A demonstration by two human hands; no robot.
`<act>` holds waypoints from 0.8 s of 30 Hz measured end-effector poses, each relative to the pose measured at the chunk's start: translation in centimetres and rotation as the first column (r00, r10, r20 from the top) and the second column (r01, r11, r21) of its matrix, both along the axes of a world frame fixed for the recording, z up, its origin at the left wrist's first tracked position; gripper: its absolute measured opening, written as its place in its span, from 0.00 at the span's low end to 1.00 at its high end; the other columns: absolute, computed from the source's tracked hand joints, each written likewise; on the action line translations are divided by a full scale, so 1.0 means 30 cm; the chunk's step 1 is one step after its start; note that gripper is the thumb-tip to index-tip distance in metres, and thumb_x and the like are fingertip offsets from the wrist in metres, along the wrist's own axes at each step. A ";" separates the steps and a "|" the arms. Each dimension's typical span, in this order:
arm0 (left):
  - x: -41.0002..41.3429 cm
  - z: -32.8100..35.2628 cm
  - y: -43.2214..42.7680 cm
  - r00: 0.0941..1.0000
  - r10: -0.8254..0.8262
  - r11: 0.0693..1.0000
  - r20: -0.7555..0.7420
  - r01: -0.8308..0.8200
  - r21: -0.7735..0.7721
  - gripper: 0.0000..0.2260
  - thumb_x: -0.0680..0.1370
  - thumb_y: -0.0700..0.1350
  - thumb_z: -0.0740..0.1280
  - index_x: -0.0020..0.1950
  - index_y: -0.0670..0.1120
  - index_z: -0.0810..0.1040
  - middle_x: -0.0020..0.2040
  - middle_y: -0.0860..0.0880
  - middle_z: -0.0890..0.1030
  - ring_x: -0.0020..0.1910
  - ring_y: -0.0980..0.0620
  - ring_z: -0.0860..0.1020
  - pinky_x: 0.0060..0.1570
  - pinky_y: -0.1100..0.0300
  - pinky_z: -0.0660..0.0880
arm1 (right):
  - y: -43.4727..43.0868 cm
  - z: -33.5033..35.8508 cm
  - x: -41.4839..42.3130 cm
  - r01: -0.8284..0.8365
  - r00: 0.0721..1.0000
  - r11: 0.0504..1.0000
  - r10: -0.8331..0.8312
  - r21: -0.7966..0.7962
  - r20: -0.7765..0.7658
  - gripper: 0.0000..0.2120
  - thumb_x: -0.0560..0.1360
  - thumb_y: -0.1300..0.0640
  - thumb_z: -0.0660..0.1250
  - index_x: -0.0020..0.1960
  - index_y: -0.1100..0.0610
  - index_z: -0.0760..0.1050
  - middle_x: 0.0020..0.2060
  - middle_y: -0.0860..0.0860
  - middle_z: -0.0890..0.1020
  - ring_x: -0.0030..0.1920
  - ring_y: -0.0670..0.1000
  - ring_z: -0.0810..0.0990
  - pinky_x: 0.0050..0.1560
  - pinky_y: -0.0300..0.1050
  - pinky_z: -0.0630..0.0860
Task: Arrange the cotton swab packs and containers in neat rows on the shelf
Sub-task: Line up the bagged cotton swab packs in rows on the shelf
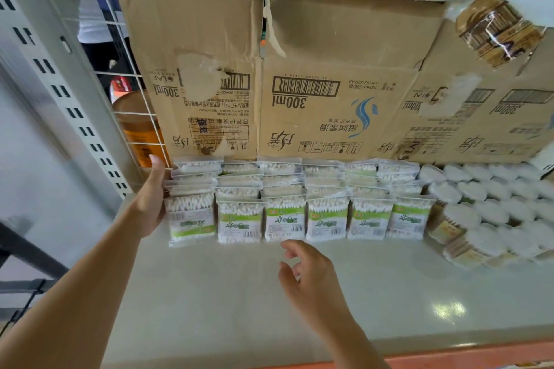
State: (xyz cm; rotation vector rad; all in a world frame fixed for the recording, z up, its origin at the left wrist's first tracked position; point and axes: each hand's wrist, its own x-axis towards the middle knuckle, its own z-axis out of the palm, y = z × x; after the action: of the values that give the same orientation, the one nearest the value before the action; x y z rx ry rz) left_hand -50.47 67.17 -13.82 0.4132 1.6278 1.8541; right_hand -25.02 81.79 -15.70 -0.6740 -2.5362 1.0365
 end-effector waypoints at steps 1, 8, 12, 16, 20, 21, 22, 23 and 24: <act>-0.006 -0.006 -0.002 1.000 -0.003 1.000 -0.007 0.003 -0.001 0.32 0.78 0.67 0.41 0.67 0.51 0.72 0.62 0.43 0.79 0.60 0.40 0.77 0.62 0.35 0.68 | -0.003 -0.001 -0.002 -0.007 1.000 1.000 0.007 -0.002 0.001 0.15 0.75 0.57 0.65 0.61 0.52 0.76 0.46 0.41 0.76 0.37 0.48 0.78 0.45 0.39 0.76; -0.018 -0.026 -0.029 1.000 -0.019 1.000 0.001 0.019 -0.008 0.35 0.76 0.70 0.45 0.70 0.48 0.69 0.64 0.40 0.76 0.63 0.38 0.75 0.64 0.35 0.66 | -0.029 0.011 -0.041 -0.087 0.996 0.996 0.087 -0.015 -0.025 0.17 0.73 0.52 0.61 0.61 0.51 0.75 0.47 0.40 0.75 0.38 0.43 0.76 0.46 0.37 0.74; 0.066 -0.038 -0.069 0.978 0.163 0.980 -0.134 -0.175 -0.090 0.31 0.72 0.74 0.50 0.63 0.55 0.75 0.60 0.47 0.80 0.60 0.44 0.77 0.62 0.37 0.70 | 0.005 -0.005 -0.037 -0.009 0.998 0.999 0.012 0.052 -0.056 0.15 0.74 0.60 0.66 0.61 0.54 0.76 0.53 0.46 0.79 0.49 0.44 0.78 0.49 0.32 0.71; 0.266 -0.090 -0.077 0.682 0.409 0.732 -0.606 -0.642 -0.228 0.30 0.73 0.68 0.58 0.62 0.47 0.73 0.57 0.47 0.76 0.55 0.50 0.74 0.55 0.47 0.74 | 0.054 -0.021 -0.025 0.062 0.998 0.997 -0.060 0.049 -0.036 0.16 0.74 0.62 0.67 0.61 0.55 0.76 0.56 0.49 0.79 0.55 0.48 0.78 0.54 0.36 0.72; 0.486 -0.093 0.040 0.523 0.152 0.857 -0.839 -0.493 -0.152 0.11 0.72 0.52 0.63 0.43 0.45 0.79 0.41 0.54 0.76 0.39 0.62 0.73 0.42 0.72 0.68 | 0.093 -0.016 -0.014 0.061 0.998 0.998 -0.061 0.012 -0.036 0.18 0.75 0.62 0.66 0.64 0.55 0.75 0.59 0.47 0.77 0.59 0.44 0.75 0.58 0.25 0.63; 0.513 -0.096 0.070 0.540 0.063 0.894 -0.840 -0.404 -0.192 0.09 0.72 0.51 0.63 0.42 0.47 0.79 0.39 0.55 0.77 0.39 0.63 0.73 0.41 0.76 0.67 | 0.102 -0.012 -0.010 0.038 0.999 0.999 -0.038 0.001 -0.038 0.18 0.75 0.62 0.66 0.64 0.55 0.75 0.59 0.45 0.77 0.59 0.41 0.74 0.58 0.21 0.60; 0.531 -0.101 0.099 0.561 -0.011 0.915 -0.828 -0.328 -0.234 0.08 0.72 0.51 0.63 0.41 0.48 0.79 0.38 0.57 0.77 0.39 0.64 0.73 0.41 0.77 0.66 | 0.111 -0.010 -0.003 0.010 0.999 1.000 -0.011 -0.019 -0.035 0.19 0.75 0.62 0.66 0.65 0.54 0.74 0.59 0.44 0.76 0.58 0.38 0.72 0.57 0.19 0.58; 0.541 -0.102 0.124 0.581 -0.066 0.921 -0.811 -0.277 -0.274 0.08 0.72 0.51 0.63 0.42 0.49 0.79 0.38 0.58 0.77 0.39 0.64 0.74 0.40 0.76 0.67 | 0.121 -0.008 0.008 -0.016 0.999 0.999 0.015 -0.038 -0.034 0.18 0.75 0.62 0.66 0.64 0.53 0.75 0.58 0.42 0.76 0.58 0.35 0.71 0.56 0.18 0.58; 0.549 -0.103 0.148 0.600 -0.103 0.917 -0.793 -0.252 -0.309 0.08 0.72 0.51 0.63 0.44 0.49 0.80 0.38 0.58 0.77 0.39 0.64 0.74 0.40 0.75 0.68 | 0.131 -0.007 0.020 -0.027 0.999 0.998 0.025 -0.053 -0.035 0.17 0.75 0.62 0.66 0.63 0.52 0.76 0.57 0.40 0.76 0.57 0.35 0.72 0.56 0.19 0.60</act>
State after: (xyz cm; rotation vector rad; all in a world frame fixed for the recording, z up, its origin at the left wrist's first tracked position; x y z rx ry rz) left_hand -34.01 71.62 -16.92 1.1336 2.5918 1.3640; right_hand -24.44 85.71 -15.90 -0.6332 -2.5022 1.1187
